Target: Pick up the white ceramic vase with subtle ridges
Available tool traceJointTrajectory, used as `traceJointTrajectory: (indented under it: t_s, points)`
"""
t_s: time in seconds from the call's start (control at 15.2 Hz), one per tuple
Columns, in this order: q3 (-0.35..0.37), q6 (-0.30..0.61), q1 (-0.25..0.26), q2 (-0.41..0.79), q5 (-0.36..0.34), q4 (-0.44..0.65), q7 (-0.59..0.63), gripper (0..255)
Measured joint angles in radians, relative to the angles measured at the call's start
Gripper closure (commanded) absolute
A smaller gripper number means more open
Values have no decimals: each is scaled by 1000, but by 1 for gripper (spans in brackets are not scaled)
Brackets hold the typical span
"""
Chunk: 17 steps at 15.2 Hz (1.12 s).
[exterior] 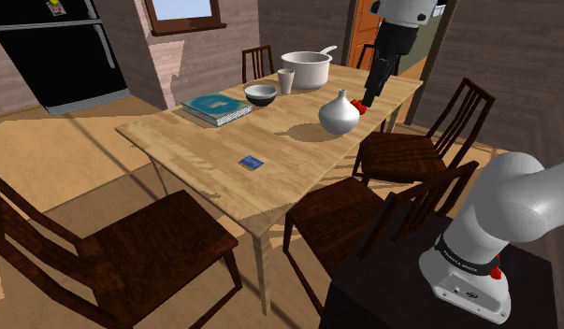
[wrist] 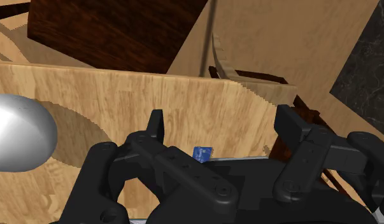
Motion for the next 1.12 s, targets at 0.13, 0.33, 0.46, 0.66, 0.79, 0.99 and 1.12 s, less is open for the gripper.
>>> traceJointTrajectory:
  t_s: [0.13, 0.33, 0.46, 0.66, 0.79, 0.99, 1.12]
  points:
    - [-7, 7, -2, 8, -5, 0, -9, 0]
    - [-57, 34, -18, 46, -38, 5, -72, 0]
    - [-90, 68, -28, 104, -58, 25, -115, 0]
    - [-137, 108, -40, 168, -82, 45, -177, 0]
    - [-170, 131, -48, 213, -96, 64, -220, 0]
    - [-218, 176, -58, 298, -110, 102, -285, 0]
    - [-250, 195, -63, 357, -115, 140, -328, 0]
